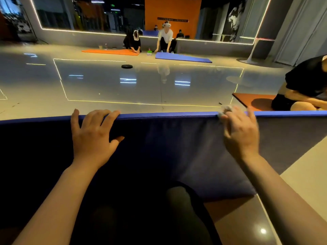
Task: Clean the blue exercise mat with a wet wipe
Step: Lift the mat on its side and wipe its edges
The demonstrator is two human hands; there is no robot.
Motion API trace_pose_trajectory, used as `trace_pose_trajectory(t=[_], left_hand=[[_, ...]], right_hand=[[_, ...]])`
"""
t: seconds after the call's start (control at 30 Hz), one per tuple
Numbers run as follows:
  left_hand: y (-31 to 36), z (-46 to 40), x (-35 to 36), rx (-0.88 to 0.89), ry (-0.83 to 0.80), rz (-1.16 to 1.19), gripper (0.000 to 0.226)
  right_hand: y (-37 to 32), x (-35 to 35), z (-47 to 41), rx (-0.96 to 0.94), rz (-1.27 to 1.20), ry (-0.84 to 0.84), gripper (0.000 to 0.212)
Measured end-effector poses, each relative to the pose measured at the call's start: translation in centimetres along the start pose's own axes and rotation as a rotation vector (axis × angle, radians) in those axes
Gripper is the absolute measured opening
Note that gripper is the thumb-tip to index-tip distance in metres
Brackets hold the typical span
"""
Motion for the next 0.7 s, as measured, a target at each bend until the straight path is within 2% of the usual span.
trace_pose_trajectory(t=[0.07, 0.13, 0.23, 0.37, 0.5, 0.6, 0.7], left_hand=[[0.0, 0.0, 0.0, 0.006, 0.001, 0.003, 0.076], [0.0, 0.2, 0.0, 0.015, -0.002, -0.006, 0.076], [-0.3, 0.4, -0.2, 0.02, -0.02, -0.013, 0.078], [-0.5, 0.3, -0.6, 0.014, -0.029, -0.015, 0.076], [-0.3, 1.0, -1.0, 0.022, 0.007, -0.015, 0.073], [0.0, 1.2, -1.1, 0.018, 0.005, 0.015, 0.074], [0.3, 1.4, -1.0, 0.01, -0.015, 0.032, 0.073]], right_hand=[[-5.8, 2.4, -0.3, -0.079, -0.129, 0.05, 0.027], [-12.4, 4.7, -0.4, -0.16, -0.258, 0.038, 0.034], [-17.8, 6.0, -0.2, -0.29, -0.243, 0.033, 0.039], [-11.7, 4.8, -1.2, -0.358, -0.011, 0.064, 0.037], [0.0, 1.1, -1.0, -0.173, 0.204, 0.006, 0.037], [4.9, -1.5, -0.9, -0.002, 0.191, 0.008, 0.036], [2.9, -0.4, -0.9, 0.047, 0.035, 0.053, 0.029]])
Point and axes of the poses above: each hand's wrist, its own z-axis away from the middle knuckle, its own x-axis out of the palm, y = z × x, the point moved 8 cm from there along -z, towards the middle knuckle, and after that the axes turned 8 degrees about -z, right-handed, at the moved point
